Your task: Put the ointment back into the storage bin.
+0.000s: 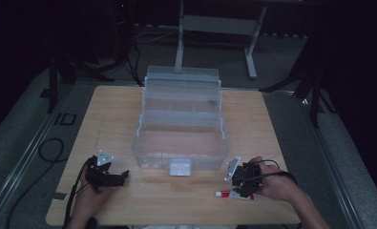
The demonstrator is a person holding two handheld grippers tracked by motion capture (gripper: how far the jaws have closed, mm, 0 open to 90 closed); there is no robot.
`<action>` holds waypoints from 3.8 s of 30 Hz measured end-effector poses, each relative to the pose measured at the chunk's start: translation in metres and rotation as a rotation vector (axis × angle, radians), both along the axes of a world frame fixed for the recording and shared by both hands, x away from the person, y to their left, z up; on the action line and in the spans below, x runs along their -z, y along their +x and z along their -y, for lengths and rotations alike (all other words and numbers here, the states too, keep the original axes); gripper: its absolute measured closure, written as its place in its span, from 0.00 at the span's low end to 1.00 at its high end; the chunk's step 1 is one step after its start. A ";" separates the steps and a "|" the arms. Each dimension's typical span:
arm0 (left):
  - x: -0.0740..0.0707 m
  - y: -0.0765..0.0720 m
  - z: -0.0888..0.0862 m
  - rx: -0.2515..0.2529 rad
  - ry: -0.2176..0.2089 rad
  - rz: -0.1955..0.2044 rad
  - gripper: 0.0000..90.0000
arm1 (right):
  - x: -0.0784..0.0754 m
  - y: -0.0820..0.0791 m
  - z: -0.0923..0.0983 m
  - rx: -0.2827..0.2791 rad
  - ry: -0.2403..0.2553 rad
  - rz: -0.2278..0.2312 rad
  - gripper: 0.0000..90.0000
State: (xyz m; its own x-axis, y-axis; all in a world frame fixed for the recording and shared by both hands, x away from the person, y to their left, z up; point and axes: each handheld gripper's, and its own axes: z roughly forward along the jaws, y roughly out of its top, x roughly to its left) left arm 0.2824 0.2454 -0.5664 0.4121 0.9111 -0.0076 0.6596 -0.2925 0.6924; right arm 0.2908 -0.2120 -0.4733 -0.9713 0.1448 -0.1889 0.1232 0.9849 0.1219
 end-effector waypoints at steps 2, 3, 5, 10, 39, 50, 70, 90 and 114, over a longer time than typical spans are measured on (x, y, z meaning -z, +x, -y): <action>0.000 0.000 0.000 0.000 0.000 0.000 0.04 | 0.001 -0.001 -0.001 -0.012 -0.004 -0.011 0.56; 0.000 0.000 0.000 0.000 0.000 0.000 0.04 | 0.001 -0.002 -0.002 -0.017 -0.007 -0.012 0.58; 0.000 0.000 0.000 0.000 0.000 0.000 0.04 | 0.002 -0.003 -0.003 -0.035 -0.015 -0.020 0.62; 0.000 0.000 0.000 0.000 0.000 0.000 0.04 | 0.004 -0.005 -0.006 -0.061 -0.024 -0.034 0.68; 0.000 0.000 0.000 0.000 0.000 0.000 0.04 | 0.024 -0.010 -0.023 -0.129 -0.102 -0.094 0.70; 0.000 0.000 0.000 0.000 0.000 0.000 0.04 | 0.033 -0.009 -0.025 -0.129 -0.127 -0.107 0.75; 0.000 0.000 0.000 0.000 0.000 0.000 0.04 | 0.043 -0.006 -0.030 -0.140 -0.152 -0.125 0.76; 0.000 0.000 0.000 0.000 0.000 0.000 0.04 | 0.043 -0.004 -0.030 -0.142 -0.158 -0.159 0.78; 0.000 0.000 0.000 0.000 0.000 0.000 0.04 | 0.007 0.004 -0.025 -0.124 -0.149 -0.111 0.78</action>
